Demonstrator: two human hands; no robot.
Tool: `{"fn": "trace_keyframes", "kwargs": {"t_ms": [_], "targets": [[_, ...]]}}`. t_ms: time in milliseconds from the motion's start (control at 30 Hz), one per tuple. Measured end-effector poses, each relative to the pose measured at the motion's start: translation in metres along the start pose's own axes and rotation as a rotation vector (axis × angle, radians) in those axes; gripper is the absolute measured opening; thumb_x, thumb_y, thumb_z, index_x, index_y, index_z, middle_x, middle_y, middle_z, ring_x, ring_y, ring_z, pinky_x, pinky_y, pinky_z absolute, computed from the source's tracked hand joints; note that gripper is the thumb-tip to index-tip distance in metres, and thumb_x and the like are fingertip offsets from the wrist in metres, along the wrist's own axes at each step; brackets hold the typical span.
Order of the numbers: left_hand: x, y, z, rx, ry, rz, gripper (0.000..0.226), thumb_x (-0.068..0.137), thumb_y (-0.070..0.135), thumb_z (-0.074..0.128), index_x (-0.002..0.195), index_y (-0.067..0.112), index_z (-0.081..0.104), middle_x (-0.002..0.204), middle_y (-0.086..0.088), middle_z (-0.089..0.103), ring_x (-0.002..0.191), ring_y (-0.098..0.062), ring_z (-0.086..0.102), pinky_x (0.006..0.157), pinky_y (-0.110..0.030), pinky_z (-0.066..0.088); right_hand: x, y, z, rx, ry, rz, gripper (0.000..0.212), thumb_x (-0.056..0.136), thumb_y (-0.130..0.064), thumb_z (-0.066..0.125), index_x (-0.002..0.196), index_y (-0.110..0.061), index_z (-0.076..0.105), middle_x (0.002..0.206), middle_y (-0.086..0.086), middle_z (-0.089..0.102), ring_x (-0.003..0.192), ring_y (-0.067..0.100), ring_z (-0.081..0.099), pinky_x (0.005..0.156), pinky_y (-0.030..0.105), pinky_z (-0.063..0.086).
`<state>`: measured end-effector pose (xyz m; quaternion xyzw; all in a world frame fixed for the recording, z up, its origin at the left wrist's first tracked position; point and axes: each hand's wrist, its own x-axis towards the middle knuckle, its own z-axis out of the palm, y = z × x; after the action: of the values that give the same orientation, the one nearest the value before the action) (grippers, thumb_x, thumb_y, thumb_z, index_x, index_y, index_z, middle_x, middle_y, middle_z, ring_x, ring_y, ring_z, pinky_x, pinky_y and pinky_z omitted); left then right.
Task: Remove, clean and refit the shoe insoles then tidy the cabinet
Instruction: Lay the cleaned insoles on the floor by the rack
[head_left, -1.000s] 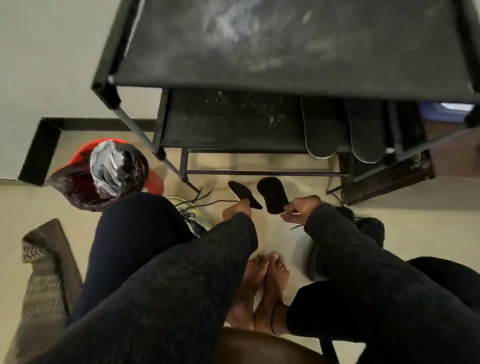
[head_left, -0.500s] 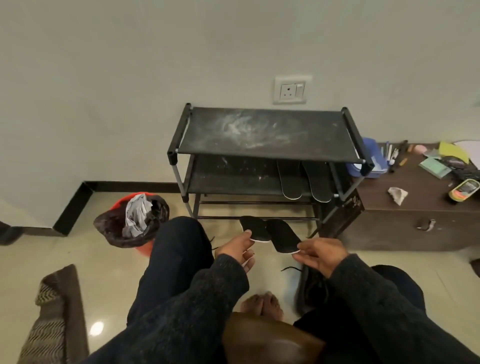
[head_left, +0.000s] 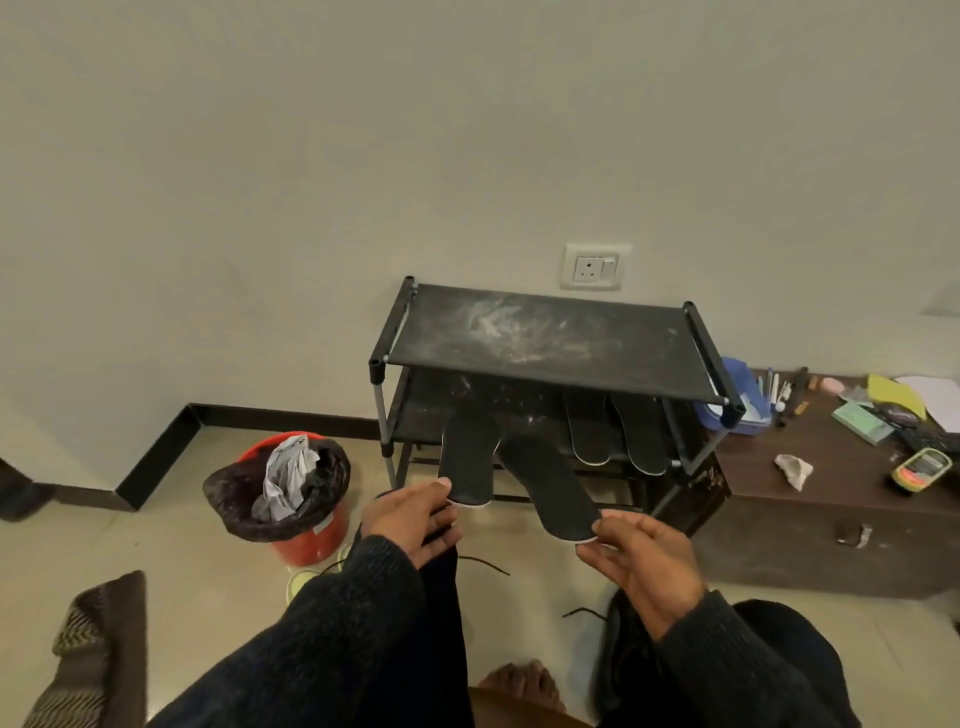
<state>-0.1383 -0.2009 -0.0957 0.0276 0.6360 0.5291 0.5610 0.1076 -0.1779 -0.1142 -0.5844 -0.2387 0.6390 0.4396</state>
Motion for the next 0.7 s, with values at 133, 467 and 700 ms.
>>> {"fn": "trace_keyframes", "kwargs": {"t_ms": [133,467,700], "targets": [[0.036,0.018,0.011,0.066,0.024,0.075,0.016,0.091,0.008,0.072,0.106,0.007,0.066,0.098,-0.017,0.072,0.085,-0.026,0.074,0.070,-0.037,0.063,0.029,0.004,0.030,0.065,0.026,-0.019,0.026,0.091,0.007,0.065,0.116,0.000,0.061,0.103,0.022,0.075,0.091,0.035,0.075,0.079,0.042,0.061],[0.161,0.031,0.037,0.180,0.139,0.024,0.018,0.090,0.013,0.075,0.107,0.012,0.071,0.090,-0.011,0.073,0.076,-0.020,0.074,0.064,-0.033,0.063,0.110,0.018,0.099,0.103,0.176,0.039,0.029,0.091,0.016,0.058,0.113,-0.003,0.059,0.102,0.018,0.062,0.092,0.030,0.066,0.083,0.040,0.058],[0.214,0.026,0.041,0.167,0.116,-0.048,0.019,0.088,0.001,0.073,0.106,0.003,0.070,0.095,-0.019,0.072,0.087,-0.030,0.073,0.075,-0.038,0.062,0.177,0.024,0.113,0.002,0.233,0.057,0.024,0.090,0.014,0.061,0.102,-0.007,0.061,0.102,0.018,0.061,0.089,0.029,0.066,0.079,0.037,0.060]]}}
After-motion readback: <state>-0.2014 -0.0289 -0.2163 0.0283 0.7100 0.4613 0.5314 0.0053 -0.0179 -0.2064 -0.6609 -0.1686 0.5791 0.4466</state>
